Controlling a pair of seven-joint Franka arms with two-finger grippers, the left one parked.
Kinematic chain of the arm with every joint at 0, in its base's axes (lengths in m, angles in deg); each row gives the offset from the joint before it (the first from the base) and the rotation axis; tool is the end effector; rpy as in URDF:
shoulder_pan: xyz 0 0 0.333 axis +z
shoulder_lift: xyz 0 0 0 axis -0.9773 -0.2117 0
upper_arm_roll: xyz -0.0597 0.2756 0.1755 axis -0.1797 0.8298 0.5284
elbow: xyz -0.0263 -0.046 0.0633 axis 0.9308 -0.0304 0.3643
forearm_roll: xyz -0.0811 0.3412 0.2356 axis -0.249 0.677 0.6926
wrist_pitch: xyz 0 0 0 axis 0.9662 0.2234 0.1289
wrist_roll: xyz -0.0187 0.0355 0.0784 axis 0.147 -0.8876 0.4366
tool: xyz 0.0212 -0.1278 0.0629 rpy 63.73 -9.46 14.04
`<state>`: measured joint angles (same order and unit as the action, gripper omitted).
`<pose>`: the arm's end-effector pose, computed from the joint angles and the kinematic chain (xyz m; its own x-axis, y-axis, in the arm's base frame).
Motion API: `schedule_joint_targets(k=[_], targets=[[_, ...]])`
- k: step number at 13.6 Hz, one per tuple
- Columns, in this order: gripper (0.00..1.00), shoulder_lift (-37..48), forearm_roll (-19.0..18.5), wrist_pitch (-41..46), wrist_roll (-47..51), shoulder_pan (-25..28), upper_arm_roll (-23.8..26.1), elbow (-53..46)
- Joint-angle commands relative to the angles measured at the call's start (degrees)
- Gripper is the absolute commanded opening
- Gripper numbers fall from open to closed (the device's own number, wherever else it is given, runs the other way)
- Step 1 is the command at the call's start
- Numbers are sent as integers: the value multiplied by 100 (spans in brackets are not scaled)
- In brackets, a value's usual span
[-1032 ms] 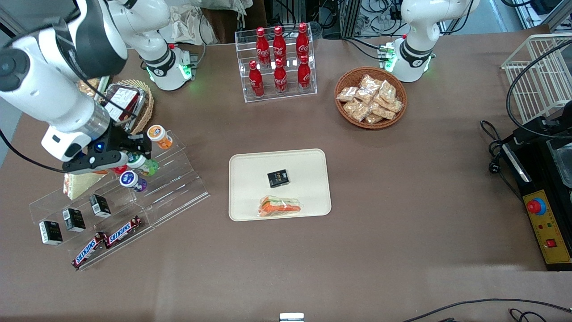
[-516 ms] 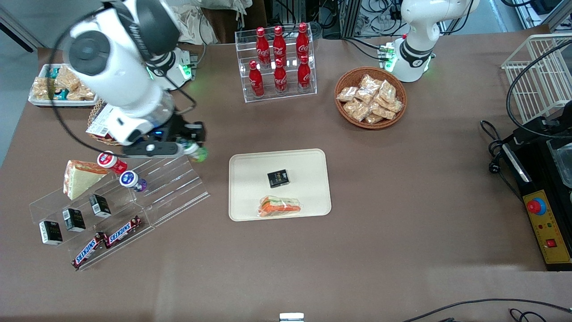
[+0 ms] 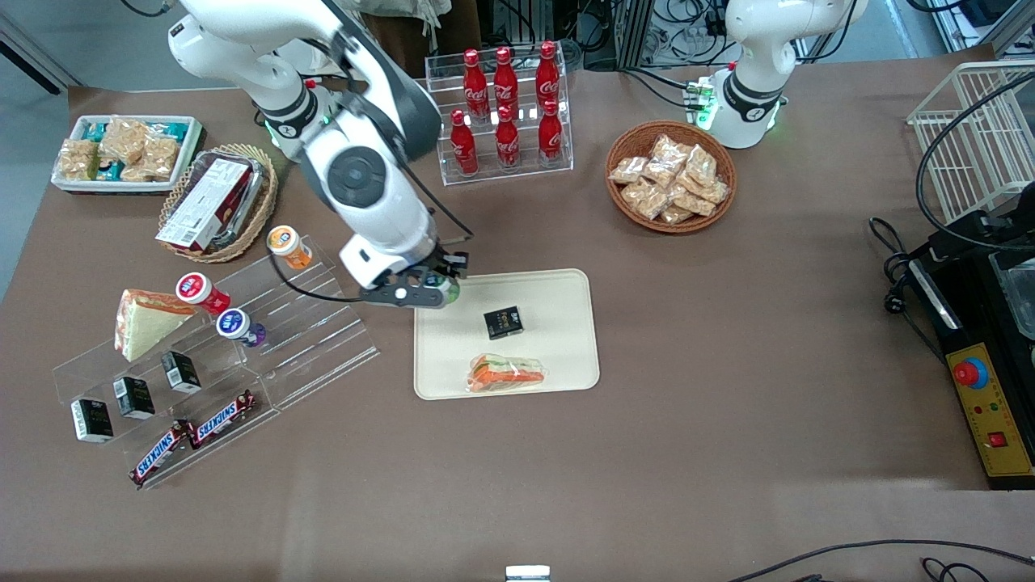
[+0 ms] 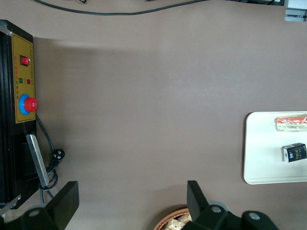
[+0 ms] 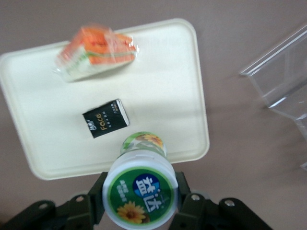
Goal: Place green gum on tray
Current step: 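Lower the bottle onto the tray beside the black card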
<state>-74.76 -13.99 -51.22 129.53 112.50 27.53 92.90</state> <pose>0.5171 0.3962 0.3253 0.9862 -0.1414 -0.0862 -0.1464 -0.9877 -0.0555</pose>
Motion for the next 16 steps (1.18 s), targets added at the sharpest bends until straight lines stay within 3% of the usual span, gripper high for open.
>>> schedule_joint_targets(k=[1,6,7,8,9,16], targets=[[17,84,81,-1077,107,131,-63,1039],[19,-469,63,-2038,107,131,-63,1429],[31,-531,72,-2108,107,123,-71,1420],[81,-575,72,-2144,107,122,-72,1411],[100,-584,72,-2144,115,114,-72,1403],[100,-532,81,-2083,72,61,-80,1280]])
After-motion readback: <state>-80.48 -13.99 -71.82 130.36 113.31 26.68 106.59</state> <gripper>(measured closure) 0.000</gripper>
